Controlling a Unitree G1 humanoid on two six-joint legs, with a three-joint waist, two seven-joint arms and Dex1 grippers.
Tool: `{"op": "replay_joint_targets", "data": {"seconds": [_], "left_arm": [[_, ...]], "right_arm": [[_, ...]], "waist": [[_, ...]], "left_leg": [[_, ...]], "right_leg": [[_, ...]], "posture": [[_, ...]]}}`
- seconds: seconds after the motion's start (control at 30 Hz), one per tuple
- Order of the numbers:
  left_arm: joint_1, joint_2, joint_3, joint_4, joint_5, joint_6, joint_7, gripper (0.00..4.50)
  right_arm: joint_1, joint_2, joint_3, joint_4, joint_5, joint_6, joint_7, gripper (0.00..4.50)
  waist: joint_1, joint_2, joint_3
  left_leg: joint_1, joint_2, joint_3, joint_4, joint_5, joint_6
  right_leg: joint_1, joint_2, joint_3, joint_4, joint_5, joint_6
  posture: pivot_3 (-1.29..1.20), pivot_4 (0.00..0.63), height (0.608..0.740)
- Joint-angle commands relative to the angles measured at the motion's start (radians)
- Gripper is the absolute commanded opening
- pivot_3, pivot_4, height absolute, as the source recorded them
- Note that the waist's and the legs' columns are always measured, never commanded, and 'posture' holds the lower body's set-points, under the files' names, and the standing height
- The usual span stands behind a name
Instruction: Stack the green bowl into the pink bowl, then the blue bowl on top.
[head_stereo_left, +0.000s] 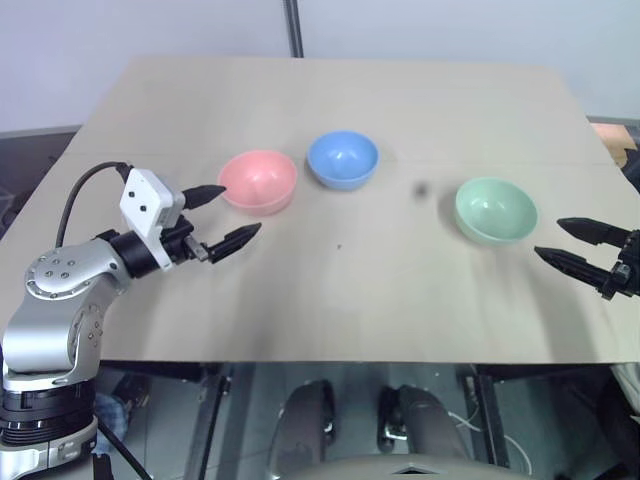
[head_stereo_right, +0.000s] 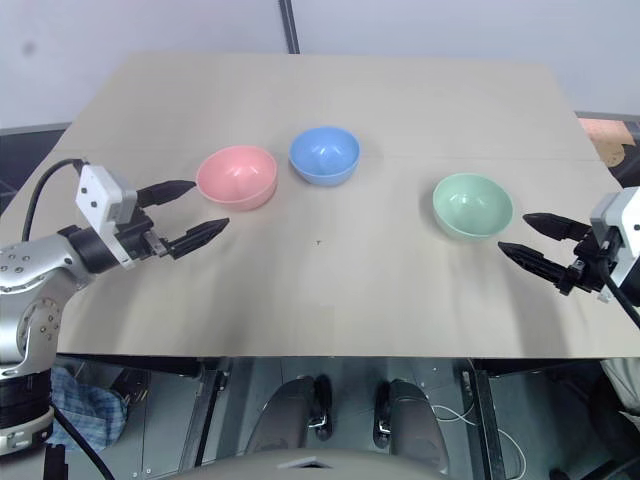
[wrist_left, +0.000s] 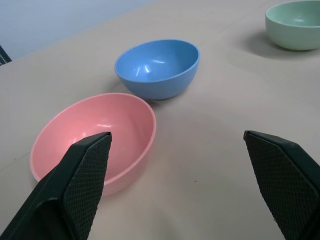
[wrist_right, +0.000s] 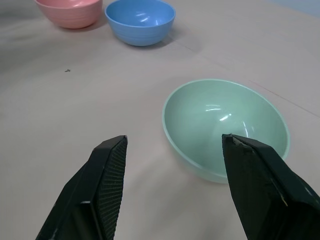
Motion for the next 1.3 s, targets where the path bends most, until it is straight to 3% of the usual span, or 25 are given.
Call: {"op": "replay_joint_targets", "data": {"seconds": [0.03,0.9,1.03,1.3], "left_arm": [[-0.009,0.017,0.022,-0.017,-0.015,-0.012,0.007,4.47],[-0.048,0.026,-0.025,0.028,0.016,-0.03,0.017,4.47],[-0.072,0.025,-0.053,0.076,0.032,-0.053,0.01,4.47],[-0.229,0.037,-0.215,0.337,0.198,-0.189,-0.027,4.47]], "right_arm": [[0.002,-0.014,-0.037,-0.037,0.017,-0.013,-0.004,3.31],[0.004,-0.006,-0.024,-0.052,0.058,-0.023,-0.042,3.31],[-0.018,-0.001,-0.024,-0.092,0.102,-0.005,-0.057,3.31],[-0.053,0.002,-0.036,-0.232,0.272,0.066,-0.12,3.31]], "waist": [[0.0,0.0,0.0],[0.0,0.0,0.0],[0.0,0.0,0.0],[0.0,0.0,-0.001]], "left_leg": [[0.0,0.0,0.0,0.0,0.0,0.0],[0.003,0.0,0.0,0.0,0.0,0.0],[0.004,0.0,0.0,0.001,0.0,0.0],[0.005,0.0,0.0,0.001,0.0,0.0]], "right_leg": [[0.0,0.0,0.0,0.0,0.0,0.0],[0.003,0.0,0.0,0.0,0.0,0.0],[0.004,0.0,0.0,0.0,0.0,0.0],[0.006,0.0,0.0,0.0,0.0,0.0]], "posture": [[0.0,0.15,0.74],[0.0,0.15,0.74],[0.0,0.15,0.74],[0.0,0.15,0.74]]}}
